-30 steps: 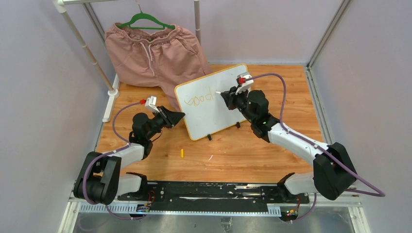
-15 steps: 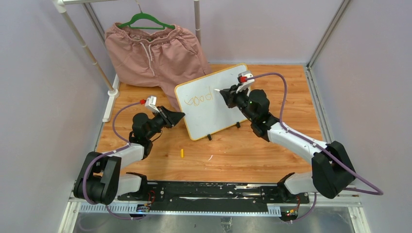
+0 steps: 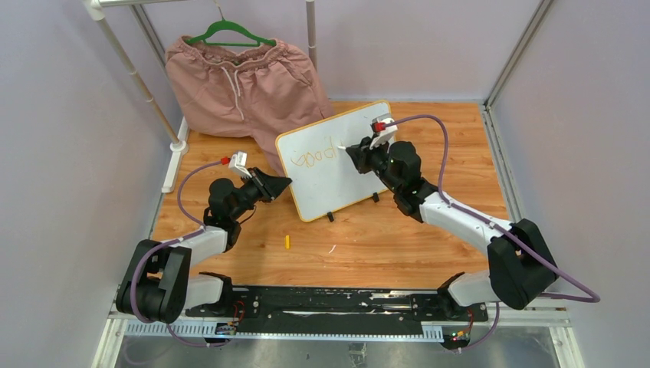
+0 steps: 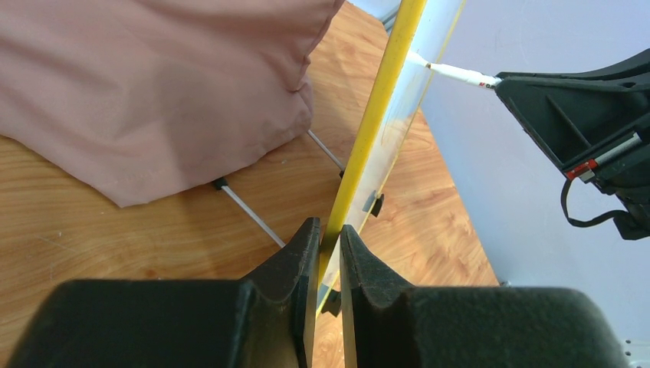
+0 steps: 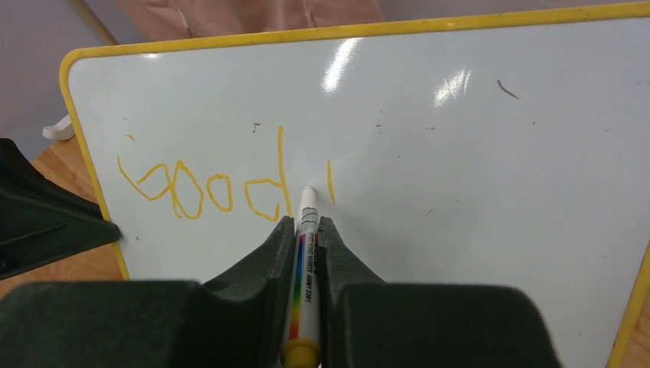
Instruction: Write a sentence on the whiteboard
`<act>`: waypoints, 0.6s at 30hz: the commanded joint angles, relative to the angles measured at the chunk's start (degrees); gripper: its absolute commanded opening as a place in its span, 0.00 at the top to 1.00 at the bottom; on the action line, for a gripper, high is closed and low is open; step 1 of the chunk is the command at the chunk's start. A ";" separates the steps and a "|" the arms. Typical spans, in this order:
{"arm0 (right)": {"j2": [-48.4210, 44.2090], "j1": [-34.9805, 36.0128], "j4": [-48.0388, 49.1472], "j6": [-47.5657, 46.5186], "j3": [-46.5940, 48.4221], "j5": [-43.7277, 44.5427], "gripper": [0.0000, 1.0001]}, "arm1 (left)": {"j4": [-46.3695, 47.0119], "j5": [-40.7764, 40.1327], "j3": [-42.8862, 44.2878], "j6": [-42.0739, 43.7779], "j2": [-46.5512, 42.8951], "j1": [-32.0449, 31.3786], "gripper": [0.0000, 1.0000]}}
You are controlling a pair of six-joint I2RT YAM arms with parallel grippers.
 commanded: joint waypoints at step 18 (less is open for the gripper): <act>0.24 -2.20 -2.93 0.35 2.26 6.12 1.00 | 1.23 0.67 0.21 0.89 -0.93 -0.20 0.82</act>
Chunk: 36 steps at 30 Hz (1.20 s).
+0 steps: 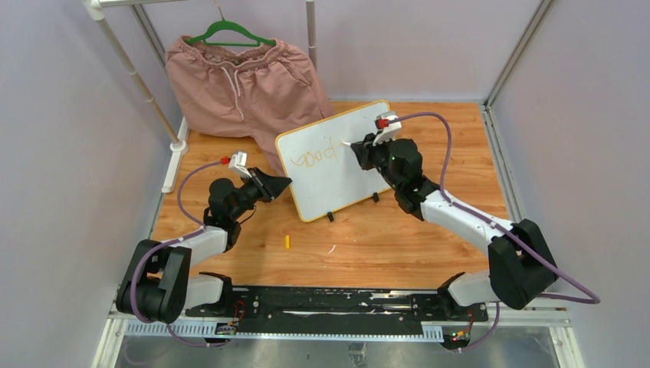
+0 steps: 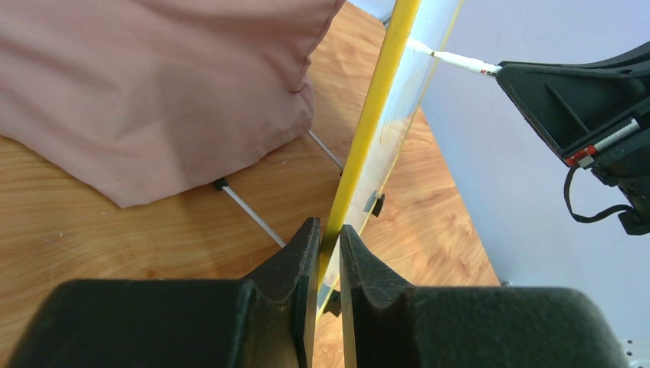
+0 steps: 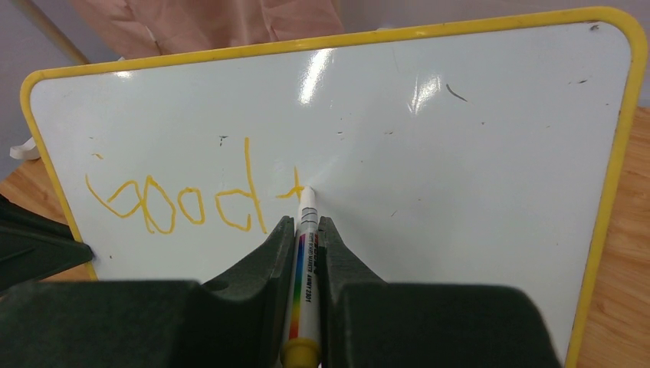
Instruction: Write a sentence on the whiteboard
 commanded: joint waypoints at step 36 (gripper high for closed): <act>1.68 -2.30 1.52 1.29 4.67 0.23 1.00 | 1.25 0.67 0.12 0.67 -1.45 -0.20 0.83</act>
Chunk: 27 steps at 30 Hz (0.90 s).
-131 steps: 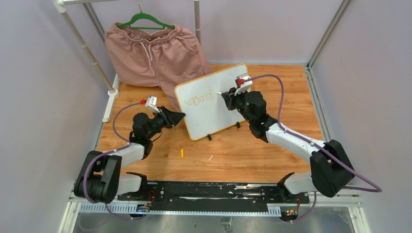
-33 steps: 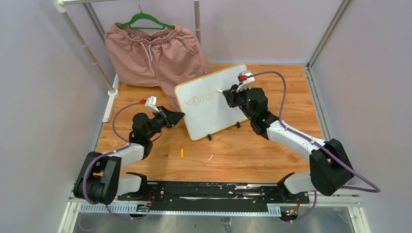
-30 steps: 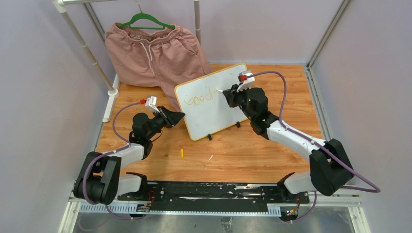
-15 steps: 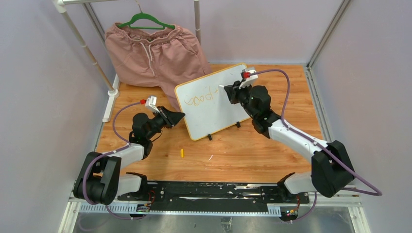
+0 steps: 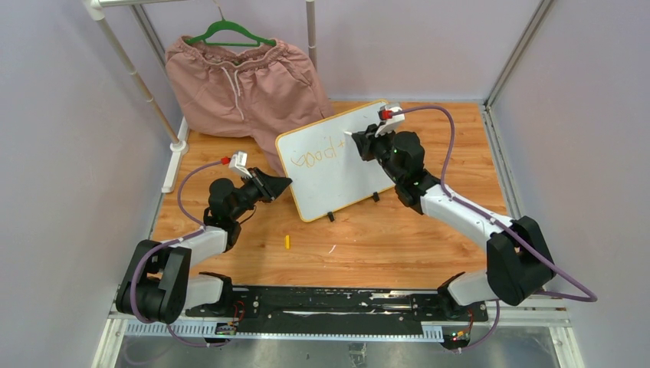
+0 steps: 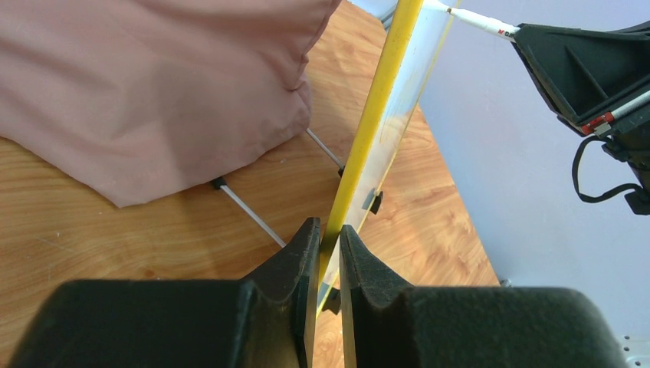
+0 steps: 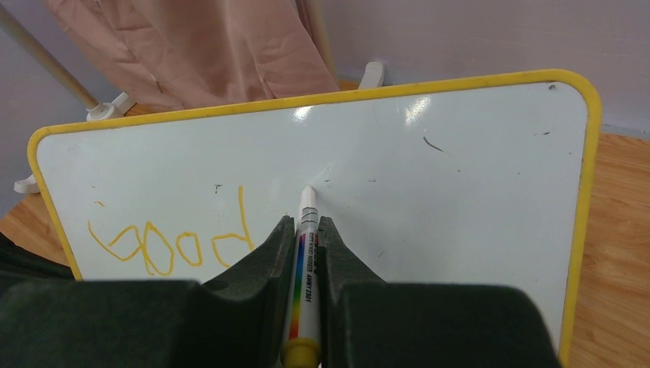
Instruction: Write a sentence on the whiteboard
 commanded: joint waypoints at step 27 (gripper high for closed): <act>-3.20 -0.71 -0.54 3.37 -7.05 -1.93 1.00 | 1.29 0.42 0.03 0.50 -1.51 -0.16 0.83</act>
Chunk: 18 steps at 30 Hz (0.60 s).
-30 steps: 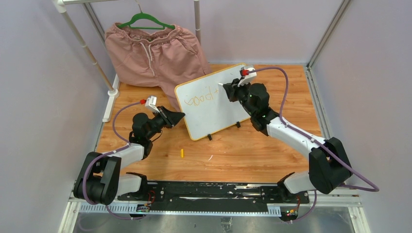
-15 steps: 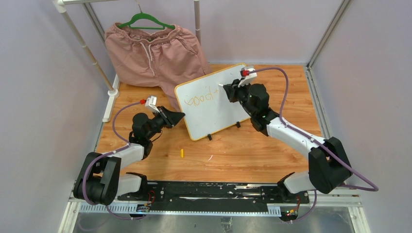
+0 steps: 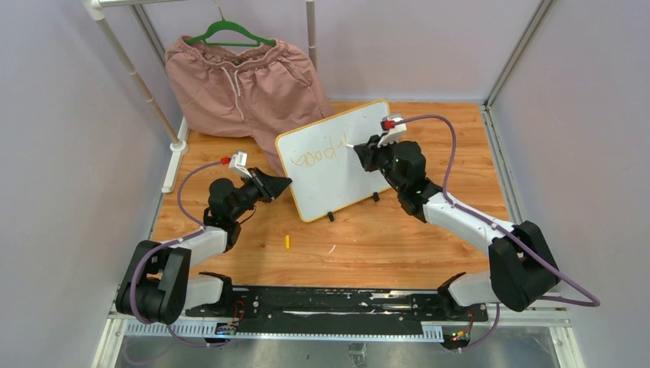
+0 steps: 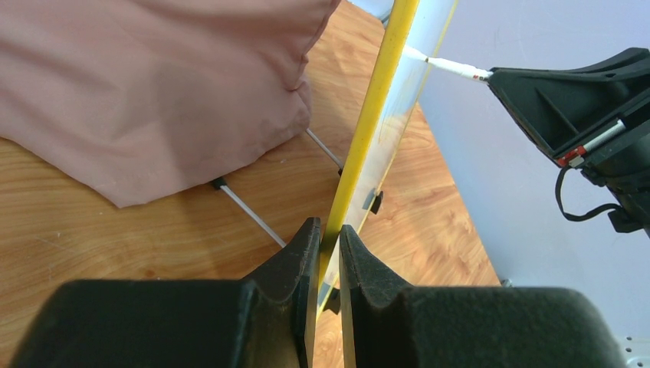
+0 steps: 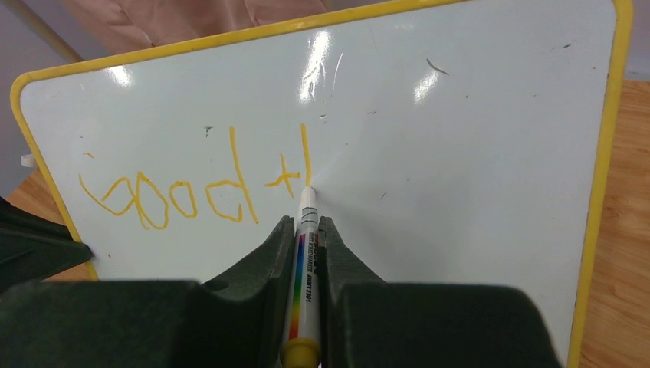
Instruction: Write a sentence on the whiteboard
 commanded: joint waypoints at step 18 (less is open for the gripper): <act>-2.65 -0.50 -1.61 0.45 -2.32 -0.76 1.00 | 1.49 0.52 -0.05 0.36 -1.53 -0.19 0.83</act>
